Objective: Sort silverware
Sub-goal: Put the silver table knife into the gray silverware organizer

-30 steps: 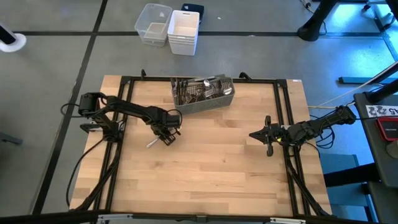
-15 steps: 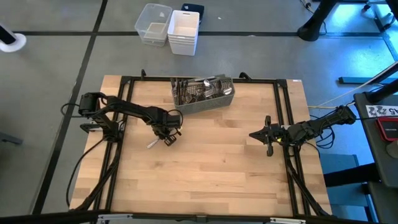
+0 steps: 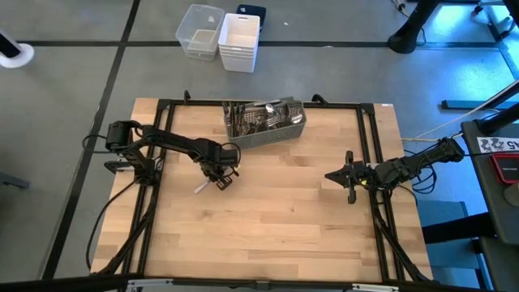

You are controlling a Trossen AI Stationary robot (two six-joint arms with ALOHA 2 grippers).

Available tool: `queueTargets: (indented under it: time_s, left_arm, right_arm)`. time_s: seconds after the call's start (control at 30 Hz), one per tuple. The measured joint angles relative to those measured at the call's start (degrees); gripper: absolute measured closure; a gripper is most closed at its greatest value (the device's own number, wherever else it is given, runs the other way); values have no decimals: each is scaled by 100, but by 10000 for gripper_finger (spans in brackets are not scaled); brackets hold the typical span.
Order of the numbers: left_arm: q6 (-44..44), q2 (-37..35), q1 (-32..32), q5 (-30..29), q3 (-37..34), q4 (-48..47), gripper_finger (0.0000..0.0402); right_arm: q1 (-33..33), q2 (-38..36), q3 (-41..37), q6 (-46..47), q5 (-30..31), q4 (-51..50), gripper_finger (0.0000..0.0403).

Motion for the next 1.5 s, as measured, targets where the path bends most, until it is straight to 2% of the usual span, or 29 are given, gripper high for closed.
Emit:
queueTargets:
  time_s: [0.27,0.57,0.9,1.03,1.33,1.5]
  left_arm:
    - [82,-243,-7,108,20,563,371]
    - [469,-563,-9,473,21,2036,368]
    - [1275,-1017,17,440,22,4339,367]
    - [1692,-1379,87,85,22,4645,366]
    - [2550,-2471,407,-1309,20,4390,367]
    - [2838,-2763,662,-2161,22,4391,362]
  right_arm:
    - [-1,0,0,0,0,1,393]
    - [0,0,0,-2,1,-1,393]
    - [1,13,0,-2,0,-1,393]
    - [1,41,0,-2,4,-1,393]
    - [1,88,0,-2,-2,-1,393]
    - [1,87,0,-2,0,0,393]
